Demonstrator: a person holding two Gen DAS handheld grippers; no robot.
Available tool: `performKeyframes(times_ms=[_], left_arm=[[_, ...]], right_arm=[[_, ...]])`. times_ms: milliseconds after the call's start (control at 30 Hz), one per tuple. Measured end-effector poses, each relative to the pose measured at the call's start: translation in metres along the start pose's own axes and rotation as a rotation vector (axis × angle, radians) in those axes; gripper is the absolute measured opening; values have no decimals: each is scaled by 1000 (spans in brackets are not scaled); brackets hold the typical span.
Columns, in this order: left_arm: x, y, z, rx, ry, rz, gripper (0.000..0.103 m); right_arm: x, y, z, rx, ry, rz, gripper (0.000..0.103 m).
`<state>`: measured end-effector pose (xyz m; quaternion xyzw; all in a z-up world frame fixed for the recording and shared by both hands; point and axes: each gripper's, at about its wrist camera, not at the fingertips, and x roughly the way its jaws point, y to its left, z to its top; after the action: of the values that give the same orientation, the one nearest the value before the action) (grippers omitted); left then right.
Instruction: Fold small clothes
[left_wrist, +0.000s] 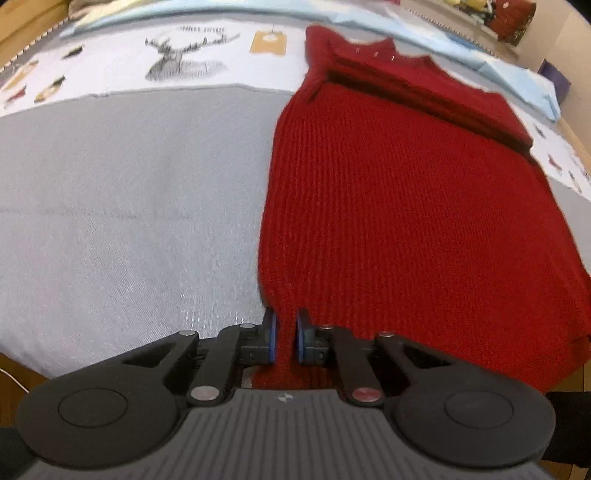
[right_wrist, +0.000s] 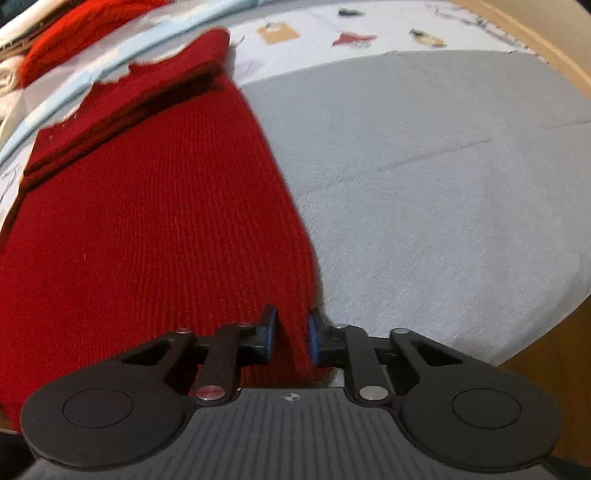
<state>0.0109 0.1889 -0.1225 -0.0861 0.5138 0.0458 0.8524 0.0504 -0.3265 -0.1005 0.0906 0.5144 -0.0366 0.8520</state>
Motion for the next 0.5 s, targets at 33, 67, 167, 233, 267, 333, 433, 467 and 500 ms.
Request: performKeyframes(times_ms=[33, 67, 167, 233, 267, 333, 433, 467, 500], left_arm=[[-5, -2, -1, 7, -15, -4, 10], [-10, -3, -1, 13, -30, -11, 10], [-11, -3, -1, 5, -19, -30, 11], [0, 1, -3, -11, 32, -17, 14], [6, 2, -4, -14, 52, -2, 20], [12, 5, -4, -22, 66, 8, 27], [14, 8, -1, -51, 69, -10, 27], [14, 9, -1, -55, 68, -14, 27], [14, 9, -1, -55, 67, -16, 27]], right_arm=[[-6, -3, 1, 10, -26, 1, 7], [-12, -7, 3, 31, -57, 12, 7], [-19, -17, 7, 81, -87, 42, 8], [-9, -17, 6, 89, -29, 42, 14], [-3, -16, 4, 88, 3, 33, 15], [4, -12, 2, 63, 32, -4, 35], [7, -8, 2, 34, 45, -31, 41], [8, -7, 2, 30, 47, -33, 41], [9, -6, 2, 22, 48, -36, 41]])
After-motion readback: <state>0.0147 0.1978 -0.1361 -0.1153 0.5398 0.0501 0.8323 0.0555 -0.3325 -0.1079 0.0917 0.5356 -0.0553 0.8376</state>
